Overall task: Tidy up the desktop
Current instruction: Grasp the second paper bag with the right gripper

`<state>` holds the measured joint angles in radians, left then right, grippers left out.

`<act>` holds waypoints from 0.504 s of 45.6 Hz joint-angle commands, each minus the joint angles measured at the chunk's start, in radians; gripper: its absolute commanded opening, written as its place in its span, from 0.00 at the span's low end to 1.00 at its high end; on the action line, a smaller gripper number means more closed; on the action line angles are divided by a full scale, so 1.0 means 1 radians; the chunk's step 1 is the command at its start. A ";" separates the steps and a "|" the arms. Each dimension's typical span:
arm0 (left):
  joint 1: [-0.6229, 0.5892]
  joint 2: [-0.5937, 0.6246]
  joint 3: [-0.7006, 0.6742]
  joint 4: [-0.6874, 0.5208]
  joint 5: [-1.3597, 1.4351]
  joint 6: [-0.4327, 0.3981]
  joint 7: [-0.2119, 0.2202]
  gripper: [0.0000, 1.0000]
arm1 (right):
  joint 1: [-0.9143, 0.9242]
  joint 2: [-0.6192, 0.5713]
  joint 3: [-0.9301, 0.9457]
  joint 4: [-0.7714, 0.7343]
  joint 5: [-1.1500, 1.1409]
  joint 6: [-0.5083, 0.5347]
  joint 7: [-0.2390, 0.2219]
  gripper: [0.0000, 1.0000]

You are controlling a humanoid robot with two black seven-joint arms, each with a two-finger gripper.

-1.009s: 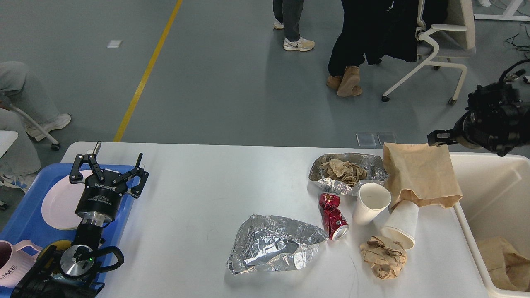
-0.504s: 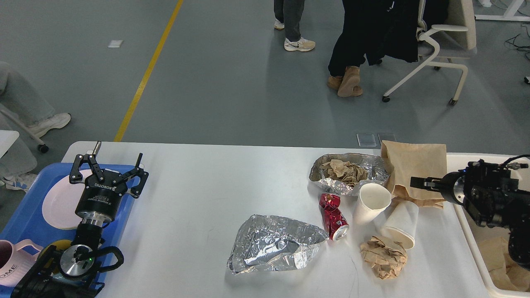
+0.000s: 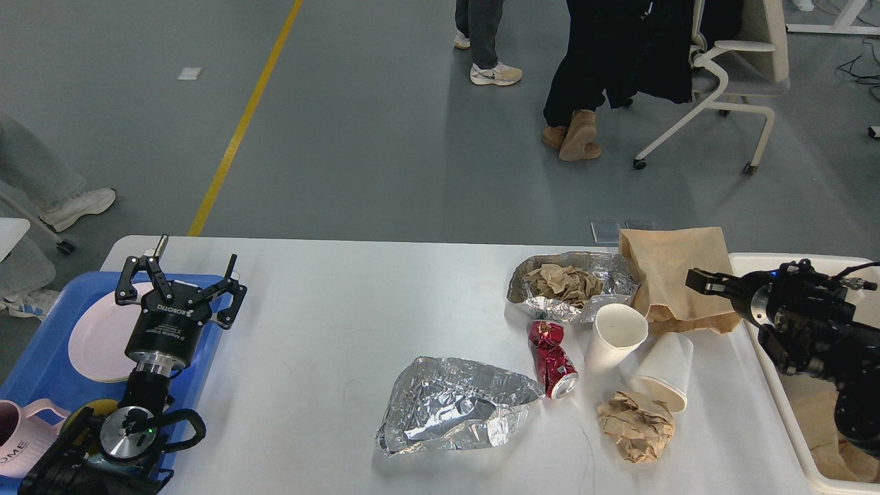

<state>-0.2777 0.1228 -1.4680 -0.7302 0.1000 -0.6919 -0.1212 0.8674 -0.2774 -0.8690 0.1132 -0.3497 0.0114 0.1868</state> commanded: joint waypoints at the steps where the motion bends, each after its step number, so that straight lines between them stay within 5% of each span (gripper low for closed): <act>1: 0.000 0.000 0.000 0.000 0.000 0.000 0.000 0.96 | -0.024 0.004 0.001 -0.007 0.000 -0.060 -0.038 0.92; 23: 0.000 0.000 0.000 0.000 0.000 0.000 0.000 0.96 | -0.093 0.066 0.016 -0.006 0.000 -0.105 -0.040 0.87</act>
<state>-0.2777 0.1228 -1.4680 -0.7302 0.0999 -0.6918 -0.1212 0.7843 -0.2195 -0.8537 0.1072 -0.3497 -0.0783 0.1489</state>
